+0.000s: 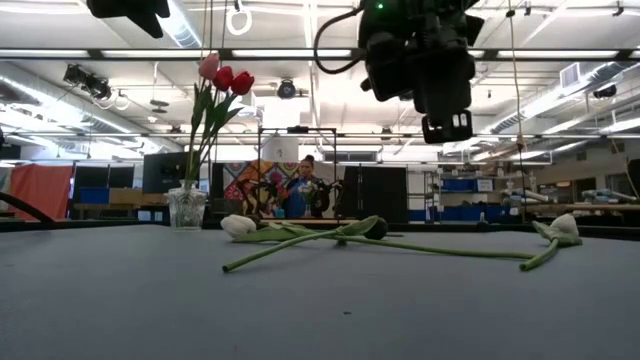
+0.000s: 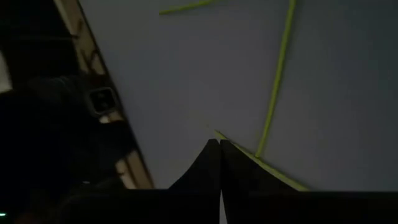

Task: Sort flowers into vase by color
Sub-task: Put the right white flower into the yellow vase

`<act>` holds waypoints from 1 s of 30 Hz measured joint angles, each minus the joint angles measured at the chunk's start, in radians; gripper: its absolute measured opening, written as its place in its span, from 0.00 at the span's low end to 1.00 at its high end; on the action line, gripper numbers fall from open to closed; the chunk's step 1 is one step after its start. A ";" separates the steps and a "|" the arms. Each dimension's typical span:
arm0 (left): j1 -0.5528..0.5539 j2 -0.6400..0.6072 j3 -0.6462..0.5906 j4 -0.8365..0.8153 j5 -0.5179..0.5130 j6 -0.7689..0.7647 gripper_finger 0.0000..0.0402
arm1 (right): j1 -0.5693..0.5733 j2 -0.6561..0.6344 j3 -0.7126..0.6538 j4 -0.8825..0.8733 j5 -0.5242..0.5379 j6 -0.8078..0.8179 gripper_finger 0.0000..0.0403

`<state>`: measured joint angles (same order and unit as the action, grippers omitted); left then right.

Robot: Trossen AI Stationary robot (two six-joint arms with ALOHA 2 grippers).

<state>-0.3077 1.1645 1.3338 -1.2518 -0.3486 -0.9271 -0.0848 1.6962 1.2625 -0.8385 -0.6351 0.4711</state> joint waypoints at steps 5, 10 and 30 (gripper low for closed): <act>0.000 0.000 0.000 0.000 0.000 -0.001 0.45 | -0.015 0.000 0.000 0.031 -0.060 0.065 0.02; 0.000 0.000 0.000 -0.001 0.001 -0.001 0.45 | -0.017 0.000 0.000 0.037 -0.098 0.073 0.02; 0.000 0.000 0.000 -0.003 -0.007 -0.001 0.45 | 0.166 0.000 -0.016 -0.165 0.562 -0.576 0.29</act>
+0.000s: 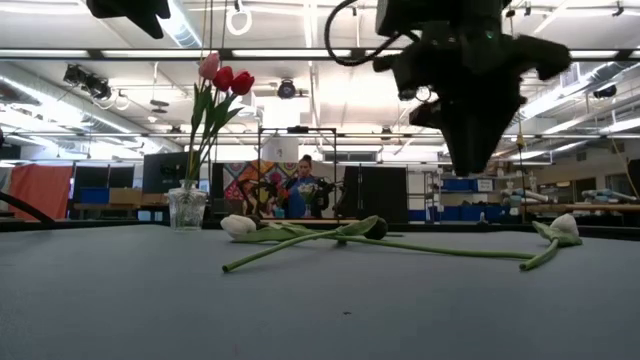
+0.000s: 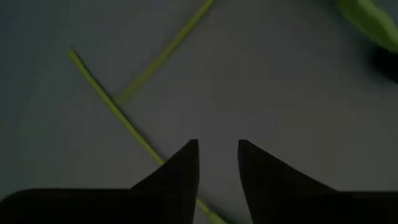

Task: Sort flowers into vase by color
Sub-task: Put the right white flower into the yellow vase

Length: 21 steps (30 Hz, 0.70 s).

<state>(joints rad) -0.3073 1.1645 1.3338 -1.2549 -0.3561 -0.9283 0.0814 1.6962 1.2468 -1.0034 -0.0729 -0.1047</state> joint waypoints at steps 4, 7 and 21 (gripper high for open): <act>0.000 0.000 0.000 0.001 -0.002 -0.004 0.45 | 0.030 0.000 -0.062 -0.006 0.107 -0.025 0.35; 0.000 0.000 0.000 0.001 -0.003 -0.013 0.45 | 0.049 0.000 -0.117 -0.034 0.193 -0.022 0.37; 0.000 0.000 0.000 0.032 -0.019 0.007 0.45 | 0.117 -0.065 -0.335 0.021 0.126 0.023 0.37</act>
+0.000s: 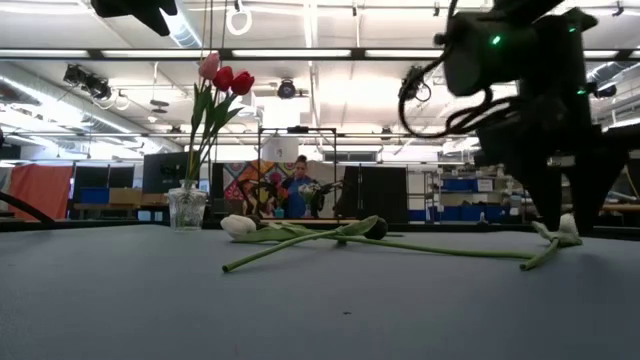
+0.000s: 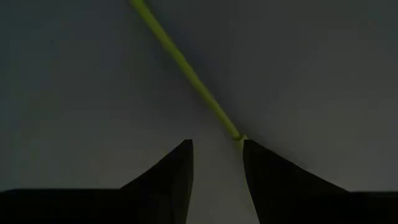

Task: Sort flowers into vase by color
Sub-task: Put the right white flower into the yellow vase

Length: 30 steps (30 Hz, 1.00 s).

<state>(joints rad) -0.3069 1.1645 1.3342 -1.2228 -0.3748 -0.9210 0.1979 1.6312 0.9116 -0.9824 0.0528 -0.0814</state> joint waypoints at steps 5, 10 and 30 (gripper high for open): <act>0.000 0.000 0.000 0.000 0.000 0.027 0.45 | 0.031 -0.097 -0.058 0.063 -0.002 0.003 0.37; 0.001 0.000 0.000 0.000 -0.003 0.022 0.45 | 0.043 -0.174 -0.117 0.116 -0.002 0.059 0.37; 0.018 0.000 0.000 0.005 -0.033 -0.010 0.45 | 0.054 -0.195 -0.159 0.214 0.011 -0.161 0.38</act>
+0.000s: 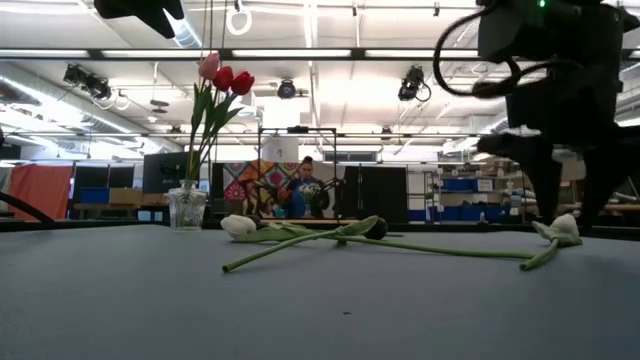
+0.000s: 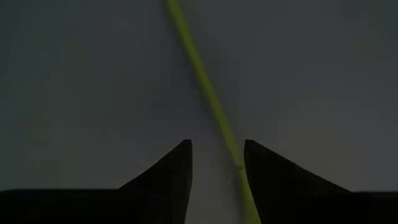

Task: Sort flowers into vase by color
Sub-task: Put the right white flower into the yellow vase

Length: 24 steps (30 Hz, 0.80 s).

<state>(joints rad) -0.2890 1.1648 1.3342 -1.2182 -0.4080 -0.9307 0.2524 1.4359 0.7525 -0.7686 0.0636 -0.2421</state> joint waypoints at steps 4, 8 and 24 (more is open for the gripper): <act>0.000 0.000 0.000 0.000 0.000 0.000 0.45 | -0.022 -0.023 -0.004 0.005 0.011 -0.064 0.38; 0.000 0.000 0.000 0.000 -0.001 0.000 0.45 | -0.067 -0.018 -0.046 0.032 -0.009 -0.080 0.38; 0.019 0.000 0.000 -0.004 -0.023 0.010 0.45 | -0.177 -0.017 -0.132 0.145 -0.122 -0.077 0.15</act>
<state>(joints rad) -0.2696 1.1652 1.3342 -1.2224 -0.4305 -0.9210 0.0754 1.4185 0.6203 -0.6240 -0.0583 -0.3190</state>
